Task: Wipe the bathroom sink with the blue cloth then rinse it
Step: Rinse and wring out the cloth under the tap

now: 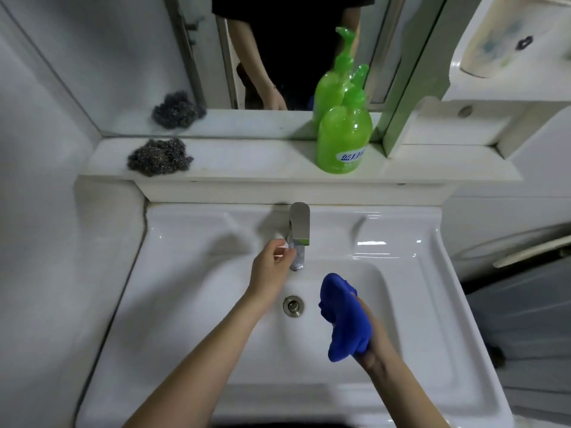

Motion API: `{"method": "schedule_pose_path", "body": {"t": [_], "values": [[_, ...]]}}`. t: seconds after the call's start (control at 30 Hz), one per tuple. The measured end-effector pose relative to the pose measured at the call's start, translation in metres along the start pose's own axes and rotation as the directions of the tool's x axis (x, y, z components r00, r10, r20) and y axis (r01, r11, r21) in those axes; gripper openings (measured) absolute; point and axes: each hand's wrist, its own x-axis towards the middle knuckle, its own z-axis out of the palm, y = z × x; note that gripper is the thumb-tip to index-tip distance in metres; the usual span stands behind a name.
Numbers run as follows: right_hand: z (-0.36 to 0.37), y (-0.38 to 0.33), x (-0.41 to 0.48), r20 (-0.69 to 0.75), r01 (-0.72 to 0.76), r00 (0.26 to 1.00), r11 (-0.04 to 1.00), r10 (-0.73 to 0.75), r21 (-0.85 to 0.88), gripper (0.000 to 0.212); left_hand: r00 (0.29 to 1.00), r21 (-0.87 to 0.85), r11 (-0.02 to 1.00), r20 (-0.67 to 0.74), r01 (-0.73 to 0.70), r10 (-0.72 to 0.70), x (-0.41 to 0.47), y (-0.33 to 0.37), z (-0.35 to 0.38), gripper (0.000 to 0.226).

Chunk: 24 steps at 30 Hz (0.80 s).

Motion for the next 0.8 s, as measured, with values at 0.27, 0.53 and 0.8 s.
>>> {"method": "schedule_pose_path", "body": {"t": [0.27,0.53,0.8], "values": [[-0.016,-0.008,0.014,0.039,-0.029,0.999,0.999,0.031,-0.044,0.021,0.956,-0.341,0.893,0.086,0.294,-0.281,0.039,0.011,0.032,0.014],[-0.022,-0.016,0.019,0.062,-0.041,0.997,0.998,0.044,-0.041,0.022,0.959,-0.392,0.877,0.079,0.280,-0.271,0.053,0.048,0.027,0.013],[-0.010,-0.010,0.035,0.116,-0.104,0.986,0.989,0.117,-0.107,0.028,0.974,-0.315,0.922,0.093,0.225,-0.206,0.044,0.029,0.000,0.016]]}}
